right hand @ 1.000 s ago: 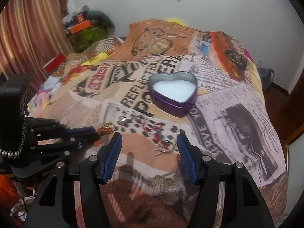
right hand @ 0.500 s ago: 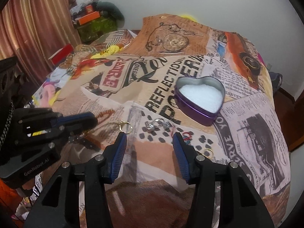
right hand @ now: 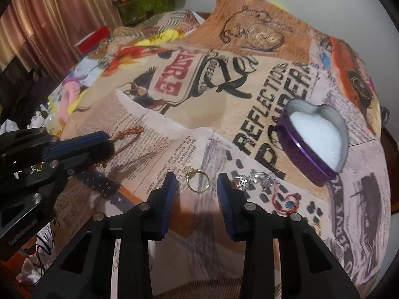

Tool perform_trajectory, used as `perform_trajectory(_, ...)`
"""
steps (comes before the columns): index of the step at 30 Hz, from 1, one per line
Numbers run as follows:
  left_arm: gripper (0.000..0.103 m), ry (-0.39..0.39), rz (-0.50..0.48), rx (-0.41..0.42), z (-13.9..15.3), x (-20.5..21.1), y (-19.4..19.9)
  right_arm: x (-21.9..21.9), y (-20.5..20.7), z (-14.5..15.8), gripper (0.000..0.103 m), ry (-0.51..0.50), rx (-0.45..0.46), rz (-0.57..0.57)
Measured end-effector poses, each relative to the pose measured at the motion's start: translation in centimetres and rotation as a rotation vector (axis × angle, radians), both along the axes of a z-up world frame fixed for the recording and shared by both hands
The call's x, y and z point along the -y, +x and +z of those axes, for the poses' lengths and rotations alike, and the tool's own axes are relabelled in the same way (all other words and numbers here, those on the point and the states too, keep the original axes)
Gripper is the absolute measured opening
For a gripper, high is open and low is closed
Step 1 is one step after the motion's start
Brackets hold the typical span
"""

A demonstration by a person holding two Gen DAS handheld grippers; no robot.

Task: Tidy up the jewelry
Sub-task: 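Grasp the braided bracelet with the left tool while the right tool grasps a gold ring, then carry the bracelet and ring into the heart tin with both tools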

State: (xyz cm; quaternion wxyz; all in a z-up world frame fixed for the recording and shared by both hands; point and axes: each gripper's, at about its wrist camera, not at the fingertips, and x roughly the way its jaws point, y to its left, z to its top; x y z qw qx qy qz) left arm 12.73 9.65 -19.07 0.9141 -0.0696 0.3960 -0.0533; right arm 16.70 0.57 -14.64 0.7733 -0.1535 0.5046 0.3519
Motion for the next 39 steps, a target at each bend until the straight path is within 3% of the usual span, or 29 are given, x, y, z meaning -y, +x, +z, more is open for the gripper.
perform_trajectory(3,0.001,-0.005,0.005,-0.002,0.0,0.0,-0.1,-0.2,0.0,-0.6,0.018,-0.004,-0.024,0.010)
perform_trajectory(10,0.001,0.017,0.003,0.015,0.8,0.5,-0.1,0.4,0.0,0.3,0.018,0.013,0.004,-0.021)
perform_trajectory(29,0.001,0.028,-0.036,0.096,4.9,4.5,3.4,8.0,1.4,6.8,0.018,0.140,0.190,-0.245)
perform_trajectory(39,0.001,0.036,-0.049,0.117,5.8,5.9,6.4,11.1,3.1,8.5,0.018,0.190,0.267,-0.316)
